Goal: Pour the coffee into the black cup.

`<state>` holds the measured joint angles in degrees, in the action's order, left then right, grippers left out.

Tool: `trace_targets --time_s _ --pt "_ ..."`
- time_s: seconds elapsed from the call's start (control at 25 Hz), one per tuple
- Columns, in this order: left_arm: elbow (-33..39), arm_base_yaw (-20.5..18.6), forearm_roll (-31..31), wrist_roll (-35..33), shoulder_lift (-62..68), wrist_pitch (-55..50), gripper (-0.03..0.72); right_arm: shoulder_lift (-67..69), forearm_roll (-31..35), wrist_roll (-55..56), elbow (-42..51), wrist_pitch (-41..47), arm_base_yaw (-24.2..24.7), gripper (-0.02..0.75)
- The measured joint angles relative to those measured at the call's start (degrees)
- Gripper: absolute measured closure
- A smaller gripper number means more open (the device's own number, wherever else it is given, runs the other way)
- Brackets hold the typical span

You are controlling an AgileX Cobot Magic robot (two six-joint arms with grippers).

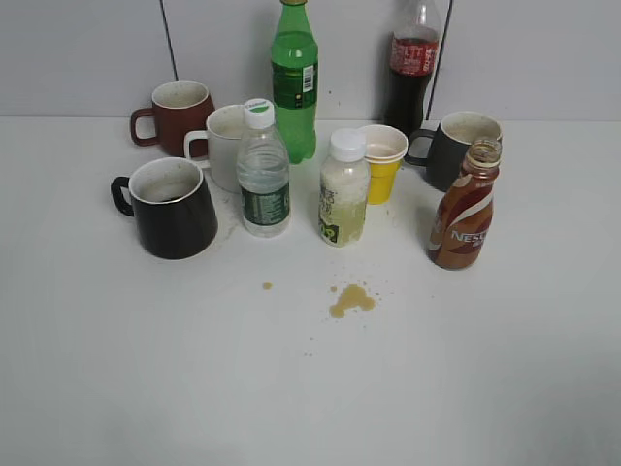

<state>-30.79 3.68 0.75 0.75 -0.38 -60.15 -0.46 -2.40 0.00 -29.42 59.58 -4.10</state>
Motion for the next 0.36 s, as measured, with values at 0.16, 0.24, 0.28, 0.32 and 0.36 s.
trace_targets --time_s 0.16,0.24,0.28,0.32,0.36 --pt "0.0 0.0 0.0 0.0 0.0 0.0 0.454 0.0 0.0 0.0 0.0 0.0 0.0 0.15" --pt "0.0 0.0 0.0 0.0 0.0 0.0 0.454 0.0 0.0 0.0 0.0 0.0 0.0 0.15" --pt "0.0 0.0 0.0 0.0 0.0 0.0 0.454 0.0 0.0 0.0 0.0 0.0 0.0 0.15" --pt "0.0 0.0 0.0 0.0 0.0 0.0 0.454 0.0 0.0 0.0 0.0 0.0 0.0 0.15" --pt "0.0 0.0 0.0 0.0 0.0 0.0 0.454 0.0 0.0 0.0 0.0 0.0 0.0 0.15"
